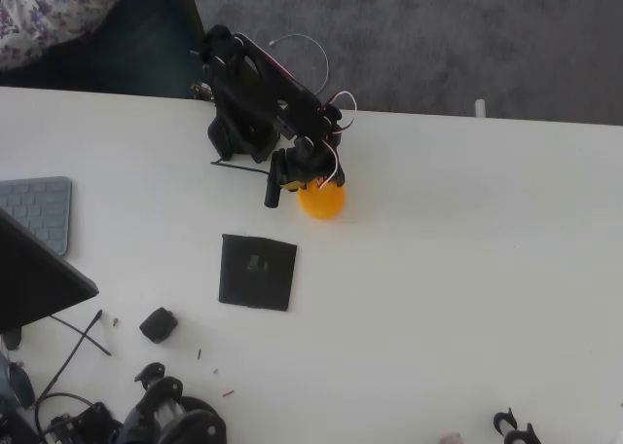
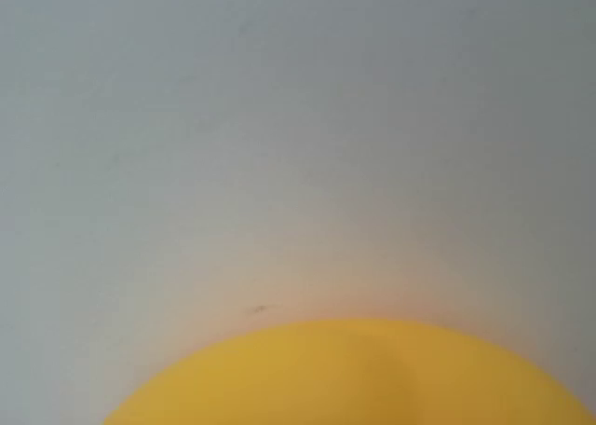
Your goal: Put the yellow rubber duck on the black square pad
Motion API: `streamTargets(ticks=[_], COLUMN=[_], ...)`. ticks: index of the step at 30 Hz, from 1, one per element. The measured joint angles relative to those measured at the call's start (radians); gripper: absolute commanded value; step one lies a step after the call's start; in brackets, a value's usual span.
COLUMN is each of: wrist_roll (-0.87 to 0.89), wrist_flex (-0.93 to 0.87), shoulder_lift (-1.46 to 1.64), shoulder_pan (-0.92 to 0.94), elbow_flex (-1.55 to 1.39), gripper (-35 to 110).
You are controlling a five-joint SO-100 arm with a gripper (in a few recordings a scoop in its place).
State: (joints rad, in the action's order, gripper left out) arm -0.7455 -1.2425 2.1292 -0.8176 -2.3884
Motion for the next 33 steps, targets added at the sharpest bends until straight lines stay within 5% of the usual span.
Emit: streamTargets(ticks=[7, 33], wrist_roll=[-0.002, 0.009], wrist_flex=[0.002, -0.008], shoulder_lift=[0.002, 0.0], shoulder_pan=[0.0, 0.002], elbow_flex=[0.0, 0.245], gripper=[7, 6])
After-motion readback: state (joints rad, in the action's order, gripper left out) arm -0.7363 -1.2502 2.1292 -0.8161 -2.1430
